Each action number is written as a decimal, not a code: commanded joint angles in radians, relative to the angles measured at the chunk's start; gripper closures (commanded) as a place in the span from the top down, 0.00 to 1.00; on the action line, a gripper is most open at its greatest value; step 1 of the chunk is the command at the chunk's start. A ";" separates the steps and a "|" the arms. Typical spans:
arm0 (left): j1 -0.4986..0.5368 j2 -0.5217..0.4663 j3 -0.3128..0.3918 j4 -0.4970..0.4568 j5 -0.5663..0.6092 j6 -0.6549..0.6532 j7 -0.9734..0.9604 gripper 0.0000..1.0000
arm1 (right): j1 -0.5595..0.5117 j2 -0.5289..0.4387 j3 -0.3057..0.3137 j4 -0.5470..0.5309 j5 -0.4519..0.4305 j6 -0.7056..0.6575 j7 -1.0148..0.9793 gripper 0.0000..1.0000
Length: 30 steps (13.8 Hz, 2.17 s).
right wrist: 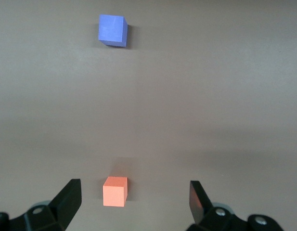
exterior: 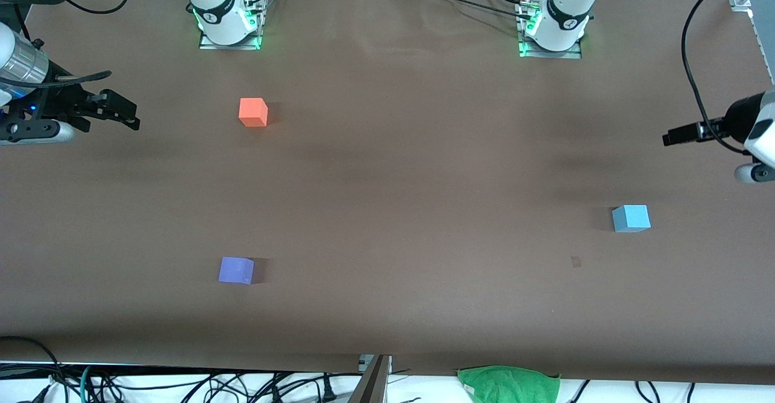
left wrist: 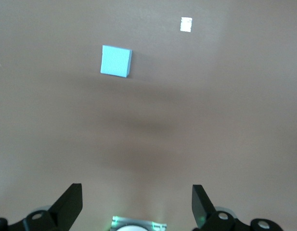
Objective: Place blue block between orange and purple blocks
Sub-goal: 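Reach the left gripper down over the light blue cube, then close the left gripper on the light blue cube and lift it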
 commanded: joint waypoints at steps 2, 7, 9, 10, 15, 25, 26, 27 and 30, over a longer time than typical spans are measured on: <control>0.020 0.046 -0.005 -0.135 0.022 0.211 0.096 1.00 | -0.015 0.008 0.013 0.021 -0.004 -0.016 -0.011 0.99; 0.055 0.200 0.001 -0.138 0.022 0.376 0.167 1.00 | -0.017 0.008 0.013 0.021 -0.004 -0.016 -0.011 0.99; 0.075 0.241 0.001 -0.150 0.022 0.448 0.216 1.00 | -0.015 0.008 0.013 0.021 -0.004 -0.016 -0.011 1.00; 0.075 0.252 0.003 -0.166 0.022 0.485 0.224 1.00 | -0.015 0.008 0.013 0.020 -0.004 -0.016 -0.011 1.00; 0.077 0.277 0.003 -0.288 0.024 0.711 0.227 1.00 | -0.015 0.008 0.013 0.021 -0.004 -0.016 -0.011 0.99; 0.077 0.370 0.003 -0.288 0.059 0.849 0.225 1.00 | -0.015 0.008 0.013 0.021 -0.004 -0.016 -0.011 0.99; 0.077 0.376 0.003 -0.287 0.059 0.851 0.225 1.00 | -0.015 0.008 0.013 0.021 -0.004 -0.016 -0.011 0.99; 0.077 0.379 0.003 -0.287 0.059 0.858 0.225 1.00 | -0.015 0.008 0.013 0.021 -0.004 -0.016 -0.011 0.99; 0.077 0.393 0.003 -0.285 0.060 0.880 0.225 1.00 | -0.015 0.008 0.013 0.021 -0.004 -0.016 -0.011 0.99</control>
